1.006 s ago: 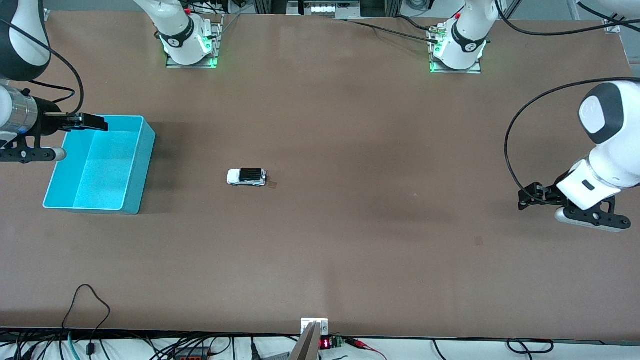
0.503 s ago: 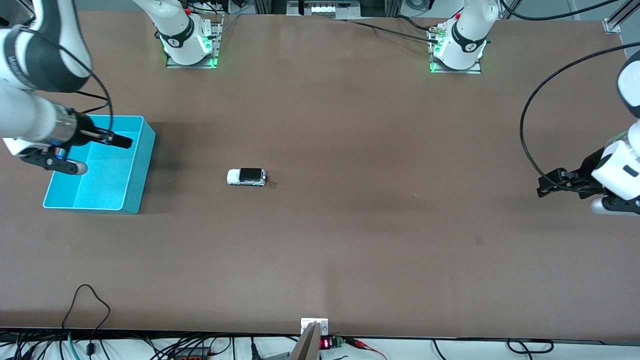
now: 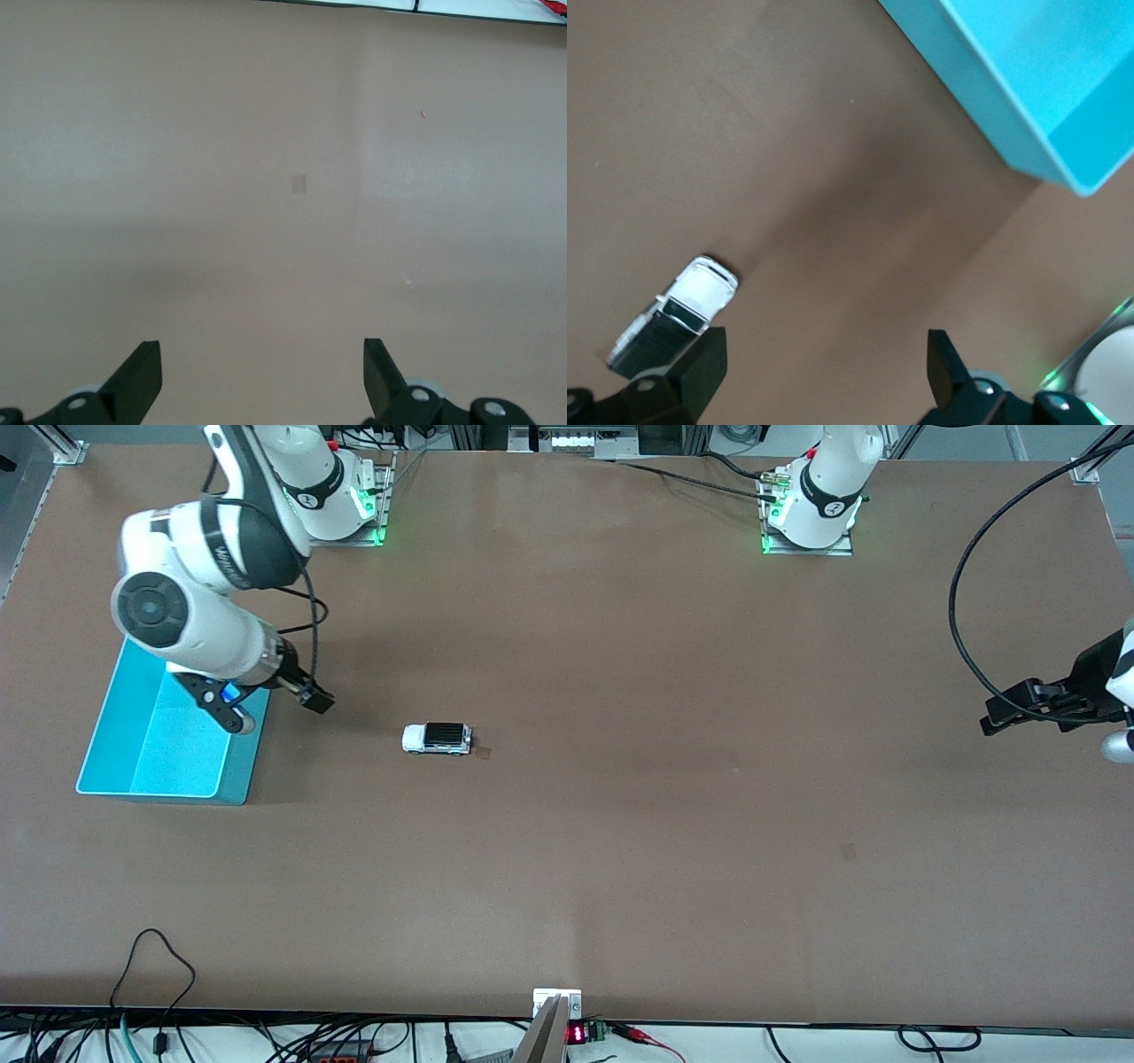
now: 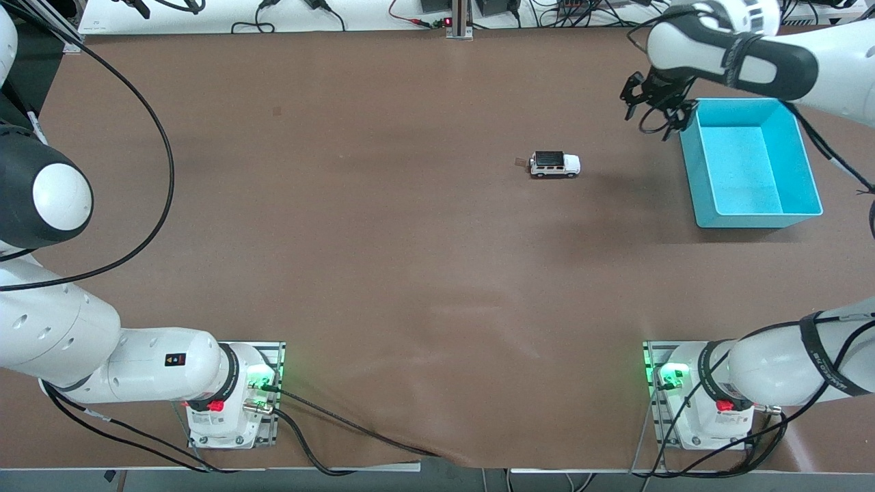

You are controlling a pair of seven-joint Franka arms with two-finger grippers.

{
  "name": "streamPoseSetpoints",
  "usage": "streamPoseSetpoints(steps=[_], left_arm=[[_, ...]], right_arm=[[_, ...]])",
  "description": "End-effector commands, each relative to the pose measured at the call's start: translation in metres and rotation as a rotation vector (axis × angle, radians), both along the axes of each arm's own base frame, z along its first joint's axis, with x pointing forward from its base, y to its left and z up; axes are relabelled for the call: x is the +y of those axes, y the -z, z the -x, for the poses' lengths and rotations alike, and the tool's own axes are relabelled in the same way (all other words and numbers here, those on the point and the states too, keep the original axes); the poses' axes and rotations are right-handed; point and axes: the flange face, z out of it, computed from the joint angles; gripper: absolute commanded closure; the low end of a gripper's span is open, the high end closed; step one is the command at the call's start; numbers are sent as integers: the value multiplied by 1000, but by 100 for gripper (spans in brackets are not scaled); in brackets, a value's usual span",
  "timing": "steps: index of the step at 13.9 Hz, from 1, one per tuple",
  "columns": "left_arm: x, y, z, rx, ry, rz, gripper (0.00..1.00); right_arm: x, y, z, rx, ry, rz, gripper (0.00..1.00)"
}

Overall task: Wind and store white jeep toy
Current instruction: 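Lower the right gripper onto the jeep and grasp it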

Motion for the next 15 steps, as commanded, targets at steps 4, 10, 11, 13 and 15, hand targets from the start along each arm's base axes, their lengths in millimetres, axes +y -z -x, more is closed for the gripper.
streamPoseSetpoints(steps=[4,10,11,13,15], left_arm=[[-6,-2,14,75,2,18,0],[-6,-4,16,72,1,15,0],[-6,-3,15,73,1,17,0],[-5,1,12,67,-3,17,0],[-6,7,10,76,-2,18,0]], right_arm=[[75,61,3,-81,383,52,0],[105,103,-3,-142,580,36,0],[105,109,-4,-147,599,32,0],[122,121,-5,-160,614,20,0],[127,131,-7,-156,627,23,0]])
